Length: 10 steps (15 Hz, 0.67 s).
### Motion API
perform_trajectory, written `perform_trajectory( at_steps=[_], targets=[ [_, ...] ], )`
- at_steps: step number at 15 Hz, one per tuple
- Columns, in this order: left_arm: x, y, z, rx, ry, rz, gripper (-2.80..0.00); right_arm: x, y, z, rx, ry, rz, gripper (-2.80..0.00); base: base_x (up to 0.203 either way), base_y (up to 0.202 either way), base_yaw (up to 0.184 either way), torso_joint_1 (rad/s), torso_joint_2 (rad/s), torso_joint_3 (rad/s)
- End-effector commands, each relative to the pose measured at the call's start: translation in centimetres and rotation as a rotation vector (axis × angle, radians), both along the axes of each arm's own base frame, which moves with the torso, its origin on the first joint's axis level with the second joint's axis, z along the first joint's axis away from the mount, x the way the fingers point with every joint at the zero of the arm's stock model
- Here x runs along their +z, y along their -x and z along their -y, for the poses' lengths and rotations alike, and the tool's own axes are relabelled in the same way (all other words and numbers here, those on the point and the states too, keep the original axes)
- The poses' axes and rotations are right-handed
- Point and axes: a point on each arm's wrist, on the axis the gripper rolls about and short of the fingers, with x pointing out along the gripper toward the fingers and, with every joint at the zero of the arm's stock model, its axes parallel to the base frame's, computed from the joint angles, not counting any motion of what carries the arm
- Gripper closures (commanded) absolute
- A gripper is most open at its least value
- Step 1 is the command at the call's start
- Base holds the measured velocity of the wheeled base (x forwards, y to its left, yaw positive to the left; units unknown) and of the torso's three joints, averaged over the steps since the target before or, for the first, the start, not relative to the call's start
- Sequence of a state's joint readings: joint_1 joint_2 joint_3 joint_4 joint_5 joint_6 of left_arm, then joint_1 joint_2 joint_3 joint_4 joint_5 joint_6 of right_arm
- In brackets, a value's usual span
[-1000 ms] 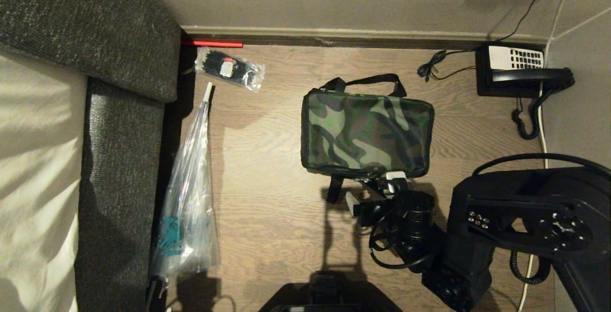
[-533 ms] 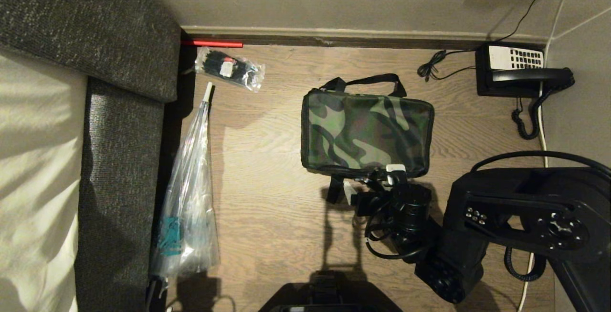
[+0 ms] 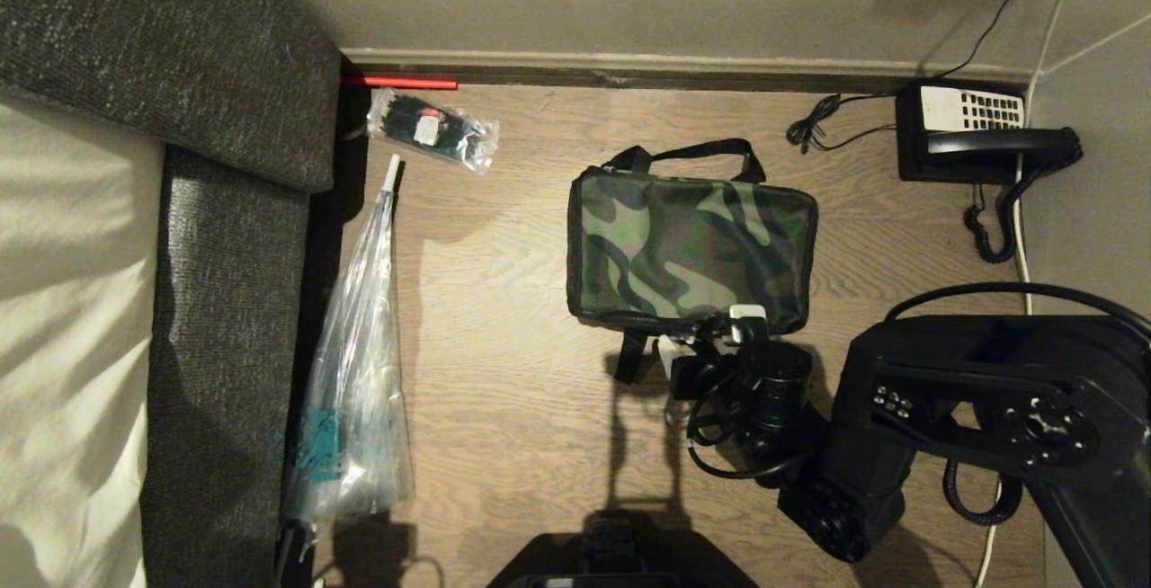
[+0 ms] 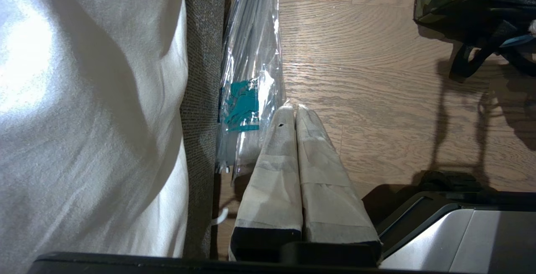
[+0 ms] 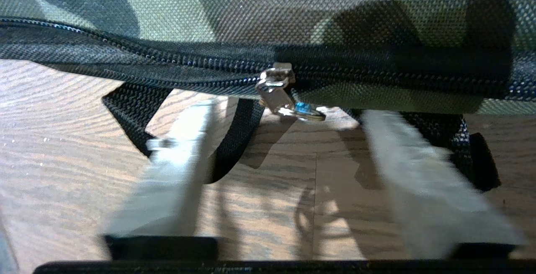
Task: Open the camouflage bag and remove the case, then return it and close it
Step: Open the top of the storage box
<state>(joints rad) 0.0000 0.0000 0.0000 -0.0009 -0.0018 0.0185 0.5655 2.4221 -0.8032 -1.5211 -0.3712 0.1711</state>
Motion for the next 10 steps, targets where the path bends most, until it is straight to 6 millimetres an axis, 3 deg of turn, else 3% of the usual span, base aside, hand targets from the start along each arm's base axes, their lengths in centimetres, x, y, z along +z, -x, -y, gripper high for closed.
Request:
perform_trajectory(
  at_steps=[1, 10],
  targets=[
    [0.01, 0.00, 0.00, 0.000, 0.000, 0.001, 0.00, -0.03, -0.09, 0.00, -0.006, -0.005, 0.007, 0.00, 0.000, 0.000, 0.000, 0.000, 0.00, 0.000],
    [0.01, 0.00, 0.00, 0.000, 0.000, 0.001, 0.00, 0.59, 0.41, 0.39, -0.036, 0.000, 0.007, 0.00, 0.000, 0.000, 0.000, 0.000, 0.00, 0.000]
  ],
)
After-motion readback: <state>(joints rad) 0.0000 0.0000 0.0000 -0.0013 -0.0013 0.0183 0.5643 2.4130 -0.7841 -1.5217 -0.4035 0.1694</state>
